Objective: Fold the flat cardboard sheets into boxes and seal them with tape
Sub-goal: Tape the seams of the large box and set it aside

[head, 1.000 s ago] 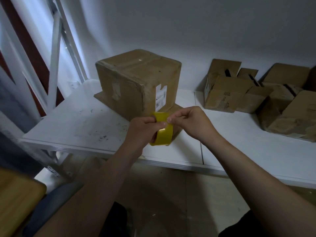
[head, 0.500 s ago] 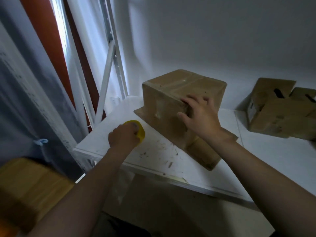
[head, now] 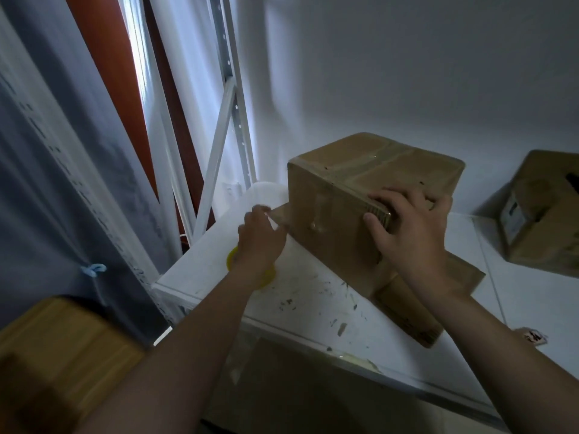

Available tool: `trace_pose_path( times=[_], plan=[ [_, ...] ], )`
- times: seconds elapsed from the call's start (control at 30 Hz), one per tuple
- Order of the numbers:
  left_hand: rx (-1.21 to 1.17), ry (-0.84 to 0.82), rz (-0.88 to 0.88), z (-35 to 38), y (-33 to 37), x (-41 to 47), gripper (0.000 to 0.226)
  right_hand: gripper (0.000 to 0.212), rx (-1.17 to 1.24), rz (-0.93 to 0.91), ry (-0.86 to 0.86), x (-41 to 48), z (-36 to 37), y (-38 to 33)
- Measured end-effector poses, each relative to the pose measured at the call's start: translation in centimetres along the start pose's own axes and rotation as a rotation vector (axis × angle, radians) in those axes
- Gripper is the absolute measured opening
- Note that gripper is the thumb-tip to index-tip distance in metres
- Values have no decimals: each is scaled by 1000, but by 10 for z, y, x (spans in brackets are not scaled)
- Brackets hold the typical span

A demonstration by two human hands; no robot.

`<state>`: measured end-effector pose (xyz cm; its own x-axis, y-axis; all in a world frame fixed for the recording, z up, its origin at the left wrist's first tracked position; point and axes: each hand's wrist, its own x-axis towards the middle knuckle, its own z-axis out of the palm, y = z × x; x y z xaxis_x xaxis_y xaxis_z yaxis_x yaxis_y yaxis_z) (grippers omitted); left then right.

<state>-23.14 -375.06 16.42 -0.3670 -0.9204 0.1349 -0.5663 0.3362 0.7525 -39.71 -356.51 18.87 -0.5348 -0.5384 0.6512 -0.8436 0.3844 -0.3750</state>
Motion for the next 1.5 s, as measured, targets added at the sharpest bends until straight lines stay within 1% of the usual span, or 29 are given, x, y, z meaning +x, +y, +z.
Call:
trace_pose_path(
  times=[0.03,0.07,0.13,0.2,0.33,0.47,0.57,0.73,0.83,0.9,0.93,0.97,1.0,1.03,1.1,1.17,1.23,1.33,1.4,1.5],
  plan=[
    [-158,44,8,0,12,5,49,39,-30,-23,13,0,-1,1],
    [-252,73,16,2,22,10,50,39,-66,-47,22,0,-2,2],
    [-335,85,40,8,38,16,53,38,-116,-74,24,1,-7,5],
    [-397,51,67,16,50,19,57,38,-111,-84,23,2,-15,13],
    [-495,-33,86,30,67,14,61,36,-27,-57,-6,-3,-35,42],
    [-465,-8,103,43,81,-14,64,34,81,15,-24,-8,-57,68],
    [-384,28,188,50,89,-41,54,33,137,71,-26,-14,-73,87],
    [-207,62,268,43,103,-76,44,30,112,35,-72,-17,-101,102],
    [-42,34,284,37,115,-88,39,28,17,33,-99,-14,-112,102],
    [119,64,317,34,120,-94,41,28,-62,17,-136,-11,-116,99],
    [208,116,396,34,122,-96,42,30,-106,-10,-149,-11,-117,95],
    [277,160,518,35,123,-98,42,33,-134,-53,-156,-11,-116,89],
    [330,169,648,36,127,-99,42,38,-132,-102,-167,-12,-115,81],
    [369,136,753,39,132,-100,44,44,-92,-151,-188,-12,-113,71],
    [431,5,861,45,144,-105,54,56,16,-211,-263,-10,-102,49],
    [523,-93,846,51,149,-106,69,58,3,-214,-327,-10,-86,37],
    [570,-58,759,55,145,-100,78,60,-118,-210,-314,-9,-75,40],
    [554,56,649,56,136,-85,73,71,-252,-153,-255,-9,-73,49],
    [515,87,591,56,131,-78,67,75,-292,-89,-252,-10,-76,54],
    [395,105,517,58,129,-76,61,71,-259,-9,-224,-9,-80,69]
  ],
)
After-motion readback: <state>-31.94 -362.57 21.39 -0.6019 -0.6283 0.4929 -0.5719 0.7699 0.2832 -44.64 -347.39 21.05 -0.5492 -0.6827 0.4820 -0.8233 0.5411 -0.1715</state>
